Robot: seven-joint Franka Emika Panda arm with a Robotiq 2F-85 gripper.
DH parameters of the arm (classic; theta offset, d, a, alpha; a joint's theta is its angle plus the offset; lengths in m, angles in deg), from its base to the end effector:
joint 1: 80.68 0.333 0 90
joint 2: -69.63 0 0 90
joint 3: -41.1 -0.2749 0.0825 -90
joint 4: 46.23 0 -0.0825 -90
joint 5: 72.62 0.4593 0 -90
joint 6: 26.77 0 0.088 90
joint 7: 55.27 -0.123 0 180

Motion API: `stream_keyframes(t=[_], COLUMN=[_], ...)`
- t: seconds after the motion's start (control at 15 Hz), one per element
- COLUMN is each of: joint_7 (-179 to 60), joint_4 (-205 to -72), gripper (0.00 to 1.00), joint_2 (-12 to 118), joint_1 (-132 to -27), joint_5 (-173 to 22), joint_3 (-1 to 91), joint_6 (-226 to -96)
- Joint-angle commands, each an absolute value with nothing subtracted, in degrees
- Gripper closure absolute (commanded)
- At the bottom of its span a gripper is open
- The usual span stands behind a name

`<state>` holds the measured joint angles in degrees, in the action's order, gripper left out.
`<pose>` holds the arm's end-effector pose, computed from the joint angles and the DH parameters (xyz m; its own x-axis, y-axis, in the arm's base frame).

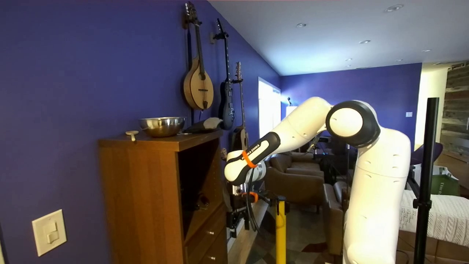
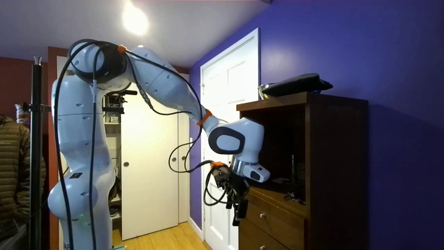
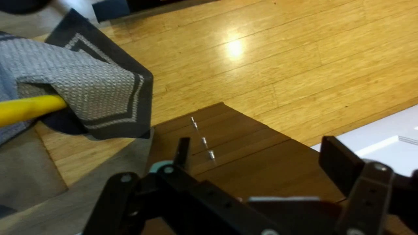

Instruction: Open the top drawer

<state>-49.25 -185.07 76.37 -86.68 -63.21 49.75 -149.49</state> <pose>0.4991 -0.1187 0.2333 0.9604 -0.2311 -0.1557 -0.2549 -0.9543 -0.1558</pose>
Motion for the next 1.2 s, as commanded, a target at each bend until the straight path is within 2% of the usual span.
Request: stream_keyframes(t=[0.0, 0.6, 0.73, 0.87, 0.93, 1.07, 1.13], joint_7=[-41.9, -35.8, -36.3, -37.8, -38.3, -39.7, -40.1], joint_4=[-187.6, -184.7, -184.1, -183.7, -183.5, -183.2, -183.0], gripper=[0.0, 0.0, 0.08, 0.11, 0.09, 0.22, 0.4], joint_2=[74.6, 66.0, 65.1, 64.8, 64.6, 64.4, 64.3], joint_1=[-84.5, -82.6, -83.0, -83.4, -83.5, -83.6, -83.7], joint_5=[-55.0, -57.2, -59.5, -64.1, -65.9, -69.6, -70.6], joint_3=[48.6, 44.4, 44.2, 44.6, 44.7, 45.0, 45.0], joint_6=[-159.7, -180.0, -182.3, -183.8, -184.5, -185.9, -186.3])
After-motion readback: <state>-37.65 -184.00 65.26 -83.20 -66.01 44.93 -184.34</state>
